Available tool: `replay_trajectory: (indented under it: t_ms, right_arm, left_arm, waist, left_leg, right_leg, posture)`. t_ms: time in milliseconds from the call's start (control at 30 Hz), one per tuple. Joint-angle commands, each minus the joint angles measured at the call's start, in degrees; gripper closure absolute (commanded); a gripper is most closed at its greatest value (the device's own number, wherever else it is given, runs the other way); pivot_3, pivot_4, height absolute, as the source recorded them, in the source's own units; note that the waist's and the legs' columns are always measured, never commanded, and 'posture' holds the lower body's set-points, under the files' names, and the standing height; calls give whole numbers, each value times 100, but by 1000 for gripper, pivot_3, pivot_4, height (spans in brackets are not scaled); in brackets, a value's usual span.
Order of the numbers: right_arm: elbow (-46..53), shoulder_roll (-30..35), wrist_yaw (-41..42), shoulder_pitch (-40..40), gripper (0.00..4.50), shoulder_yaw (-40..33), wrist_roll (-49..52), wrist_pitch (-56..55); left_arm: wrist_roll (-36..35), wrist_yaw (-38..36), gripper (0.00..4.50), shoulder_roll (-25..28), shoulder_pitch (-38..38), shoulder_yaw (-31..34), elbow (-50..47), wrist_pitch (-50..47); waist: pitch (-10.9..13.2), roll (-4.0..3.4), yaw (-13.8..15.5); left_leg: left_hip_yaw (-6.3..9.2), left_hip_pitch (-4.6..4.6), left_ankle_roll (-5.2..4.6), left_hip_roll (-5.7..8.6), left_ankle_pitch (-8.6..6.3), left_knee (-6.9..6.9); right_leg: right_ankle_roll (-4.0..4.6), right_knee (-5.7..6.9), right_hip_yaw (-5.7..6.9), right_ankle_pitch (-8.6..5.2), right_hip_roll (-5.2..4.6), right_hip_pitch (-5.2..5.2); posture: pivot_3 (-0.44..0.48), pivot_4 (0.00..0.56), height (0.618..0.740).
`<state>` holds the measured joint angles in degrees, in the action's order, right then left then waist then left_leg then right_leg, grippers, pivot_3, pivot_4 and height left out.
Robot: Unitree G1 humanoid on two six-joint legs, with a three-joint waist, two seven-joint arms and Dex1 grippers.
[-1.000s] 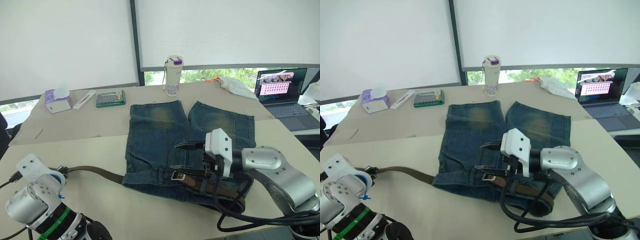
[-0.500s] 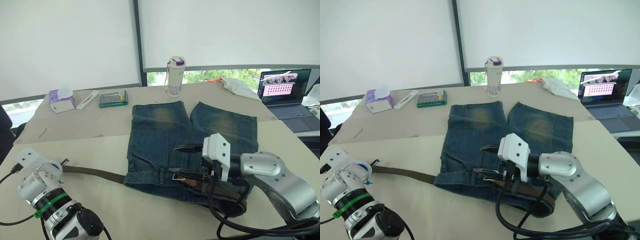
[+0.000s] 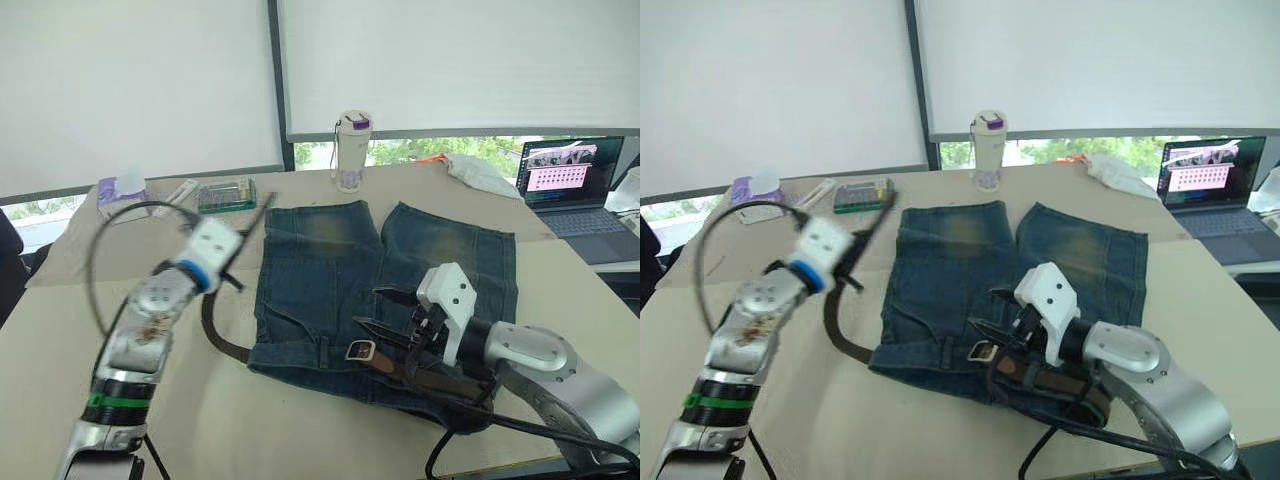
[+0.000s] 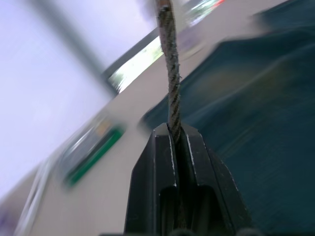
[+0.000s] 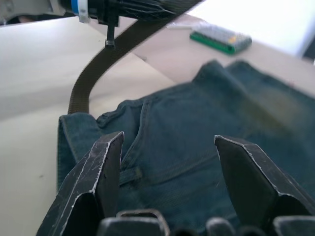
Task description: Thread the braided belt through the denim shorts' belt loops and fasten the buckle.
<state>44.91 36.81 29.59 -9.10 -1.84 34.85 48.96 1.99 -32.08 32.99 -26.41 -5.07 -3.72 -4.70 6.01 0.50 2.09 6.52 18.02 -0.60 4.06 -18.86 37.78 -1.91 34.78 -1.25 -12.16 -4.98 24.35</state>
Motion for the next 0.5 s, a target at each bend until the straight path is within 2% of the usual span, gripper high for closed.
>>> replay_trajectory:
  t_ms: [33, 167, 300, 367, 500]
  right_arm:
    - [316, -180, -425, 174, 1232, -618, 783, 649]
    - [414, -542, -1210, 284, 1232, -1269, 2030, 1288]
    - [151, -1051, -2443, -107, 1232, -1542, 3208, 1267]
    - [-52, -1211, -3160, -384, 1232, -1489, 3977, 1114]
    - [-198, -1088, -4029, -635, 1232, -1272, 4960, 876]
  left_arm:
    - [486, -457, 4454, 162, -493, -591, 465, 1913]
    - [755, -636, 4454, 186, -1060, -957, 1371, 3654]
    - [902, -734, 4454, 144, -1553, -1184, 2175, 5021]
    - [996, -693, 4454, 29, -1819, -1274, 2584, 5496]
    - [1116, -624, 4454, -111, -2069, -1349, 3007, 5877]
  waist:
    - [0, -1, -2]
    - [1, -6, -7]
    - [1, -8, -33]
    - [2, -8, -55]
    - [0, -10, -68]
  left_leg:
    - [0, 0, -1, 0, 0, 0]
    - [-1, 5, -7, -2, 0, 0]
    - [-3, 3, -13, 0, -1, 1]
    - [-3, 2, -14, 2, 0, 2]
    - [8, 9, -20, 8, 4, 4]
  right_leg:
    - [0, 0, 0, 0, 0, 0]
    - [2, -4, 6, 1, 1, 0]
    - [2, -2, 9, 1, 9, -1]
    - [1, 1, 9, 2, 25, -2]
    - [-1, 11, 24, 2, 24, -8]
  posture:
    - [0, 150, 740]
    - [0, 150, 740]
    - [0, 150, 740]
    - [0, 150, 740]
    - [0, 150, 740]
